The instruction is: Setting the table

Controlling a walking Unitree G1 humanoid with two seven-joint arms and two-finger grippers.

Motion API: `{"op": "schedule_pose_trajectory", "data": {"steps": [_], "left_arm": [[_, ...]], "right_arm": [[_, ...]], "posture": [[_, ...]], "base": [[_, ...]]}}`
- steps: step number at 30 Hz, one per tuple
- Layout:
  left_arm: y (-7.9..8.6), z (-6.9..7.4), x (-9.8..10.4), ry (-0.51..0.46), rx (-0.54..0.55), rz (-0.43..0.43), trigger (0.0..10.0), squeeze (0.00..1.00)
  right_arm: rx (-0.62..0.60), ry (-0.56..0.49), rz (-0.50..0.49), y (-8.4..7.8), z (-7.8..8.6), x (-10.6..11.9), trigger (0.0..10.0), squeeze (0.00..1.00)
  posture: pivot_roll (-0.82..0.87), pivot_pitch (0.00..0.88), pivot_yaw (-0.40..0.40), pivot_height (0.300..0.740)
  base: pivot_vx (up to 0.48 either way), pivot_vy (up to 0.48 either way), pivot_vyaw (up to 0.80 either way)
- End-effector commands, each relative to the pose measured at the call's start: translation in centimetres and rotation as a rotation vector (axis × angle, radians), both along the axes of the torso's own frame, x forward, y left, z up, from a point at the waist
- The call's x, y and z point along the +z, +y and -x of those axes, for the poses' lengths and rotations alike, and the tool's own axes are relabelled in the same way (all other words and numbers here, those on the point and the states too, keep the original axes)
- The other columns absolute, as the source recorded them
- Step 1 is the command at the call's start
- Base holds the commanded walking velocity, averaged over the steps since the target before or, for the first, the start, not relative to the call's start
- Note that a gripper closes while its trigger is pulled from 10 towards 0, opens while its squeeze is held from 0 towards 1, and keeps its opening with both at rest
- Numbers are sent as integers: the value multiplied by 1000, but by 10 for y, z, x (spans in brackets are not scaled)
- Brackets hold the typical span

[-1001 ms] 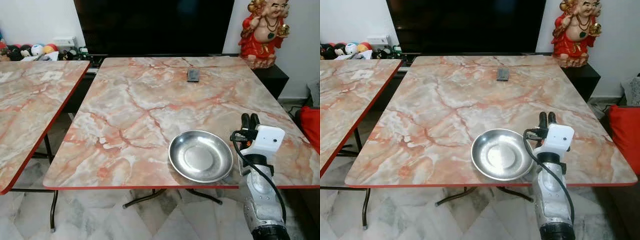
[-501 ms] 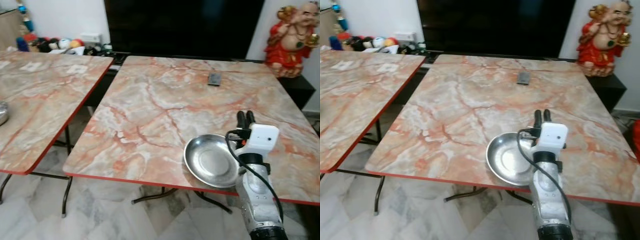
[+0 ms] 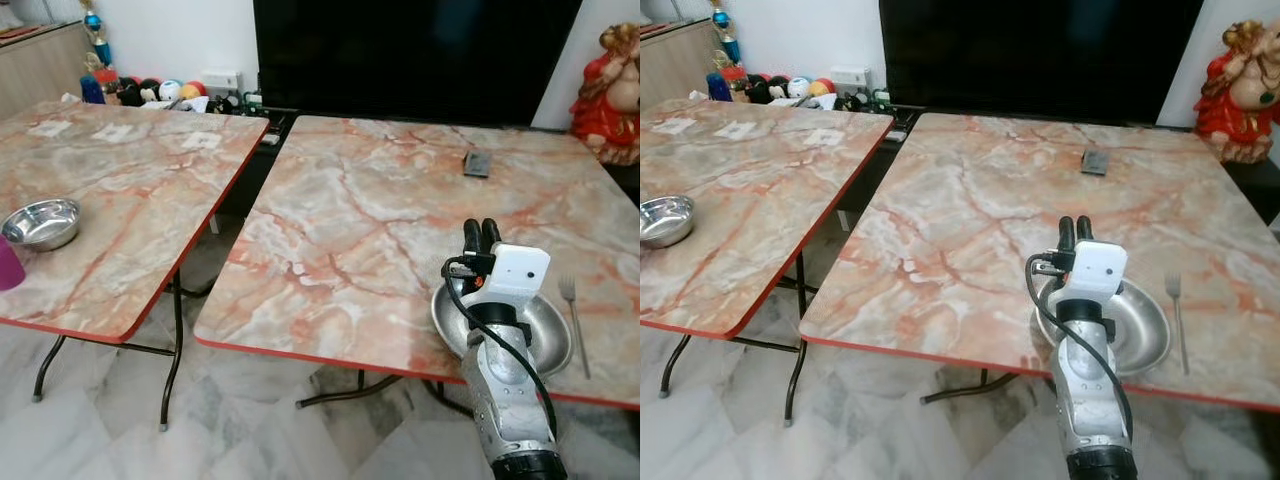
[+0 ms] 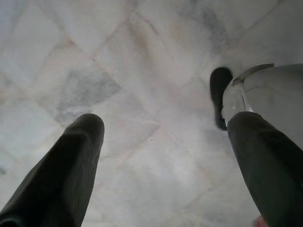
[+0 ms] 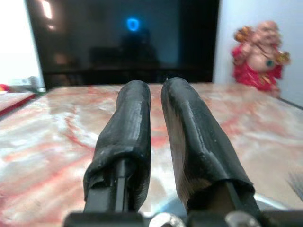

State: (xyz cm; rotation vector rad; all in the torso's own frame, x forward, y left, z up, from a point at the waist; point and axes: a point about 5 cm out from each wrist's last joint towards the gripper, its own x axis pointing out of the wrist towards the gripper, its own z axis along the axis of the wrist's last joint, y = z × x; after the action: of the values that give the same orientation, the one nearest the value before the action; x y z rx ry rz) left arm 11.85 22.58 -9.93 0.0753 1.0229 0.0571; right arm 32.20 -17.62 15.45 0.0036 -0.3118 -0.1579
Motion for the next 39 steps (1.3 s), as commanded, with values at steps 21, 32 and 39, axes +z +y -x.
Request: {"op": "schedule_pose_trajectory", "data": {"steps": [21,32,39], "left_arm": [[4,5,-1,23,-2,-8,10000,0],[4,4,-1,23,-6,-10,10000,0],[4,4,-1,23,-9,-10,10000,0]], "right_arm": [[19,-20,43,6,-1,8,10000,0],[31,-24,45,11,-1,9,10000,0],[41,-24,50,14,-1,9,10000,0]], "posture": [[12,64,0,740],[13,67,0,740],[12,69,1,740]], "base": [[0,480,199],[0,480,0],[0,480,0]]}}
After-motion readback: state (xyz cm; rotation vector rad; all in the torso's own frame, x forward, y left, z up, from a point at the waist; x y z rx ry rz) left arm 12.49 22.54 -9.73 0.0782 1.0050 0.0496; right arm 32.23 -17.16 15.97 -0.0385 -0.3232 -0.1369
